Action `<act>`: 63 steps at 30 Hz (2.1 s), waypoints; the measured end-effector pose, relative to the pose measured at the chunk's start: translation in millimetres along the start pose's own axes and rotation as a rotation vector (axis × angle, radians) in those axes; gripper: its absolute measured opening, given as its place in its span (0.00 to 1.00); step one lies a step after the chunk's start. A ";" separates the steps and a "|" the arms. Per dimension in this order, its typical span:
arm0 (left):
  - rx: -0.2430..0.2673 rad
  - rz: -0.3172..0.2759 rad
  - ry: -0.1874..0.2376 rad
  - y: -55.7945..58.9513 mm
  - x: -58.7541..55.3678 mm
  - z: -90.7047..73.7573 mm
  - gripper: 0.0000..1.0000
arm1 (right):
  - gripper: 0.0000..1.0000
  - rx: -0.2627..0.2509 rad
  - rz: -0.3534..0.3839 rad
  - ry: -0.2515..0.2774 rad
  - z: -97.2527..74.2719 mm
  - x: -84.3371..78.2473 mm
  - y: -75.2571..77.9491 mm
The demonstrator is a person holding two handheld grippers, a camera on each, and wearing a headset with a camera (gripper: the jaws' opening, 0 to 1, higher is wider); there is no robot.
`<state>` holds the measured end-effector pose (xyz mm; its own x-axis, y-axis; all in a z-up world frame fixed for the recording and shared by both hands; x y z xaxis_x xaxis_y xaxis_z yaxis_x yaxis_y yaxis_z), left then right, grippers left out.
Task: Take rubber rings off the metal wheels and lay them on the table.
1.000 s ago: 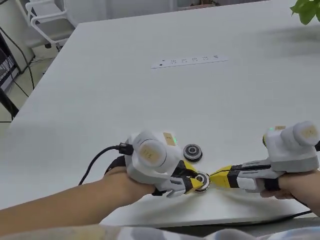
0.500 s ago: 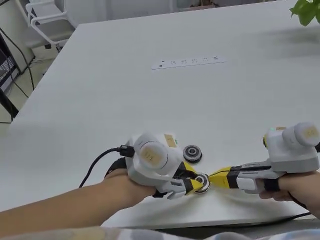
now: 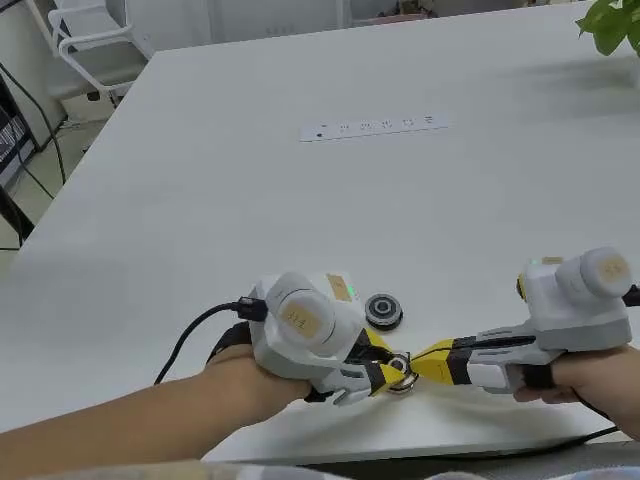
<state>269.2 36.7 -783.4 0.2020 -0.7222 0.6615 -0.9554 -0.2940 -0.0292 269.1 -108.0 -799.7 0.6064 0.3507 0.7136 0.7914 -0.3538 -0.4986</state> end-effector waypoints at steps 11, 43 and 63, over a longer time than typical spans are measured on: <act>-0.001 -0.003 0.002 0.0 -0.3 0.0 0.13 | 0.00 0.022 -0.013 -0.004 2.6 0.2 -0.2; -0.012 -0.024 0.016 -0.3 0.9 1.9 0.14 | 0.00 0.028 0.018 0.030 3.3 0.1 0.3; -0.038 -0.020 -0.003 1.8 4.8 -6.6 0.23 | 0.00 0.018 0.030 0.051 -0.7 2.4 3.3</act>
<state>267.0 36.8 -775.3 0.2216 -0.7181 0.6597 -0.9586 -0.2845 0.0123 273.2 -108.9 -799.3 0.6256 0.2958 0.7219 0.7744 -0.3477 -0.5286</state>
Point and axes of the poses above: the centre of the closed fingertips' face, and the gripper's own axes: z roughly forward along the fingers, y roughly to its right, x roughly out of its top, the point moved 9 cm from there along -z, roughly backward along the fingers, and after that the axes turned 7 degrees about -y, right-handed, at the moved point
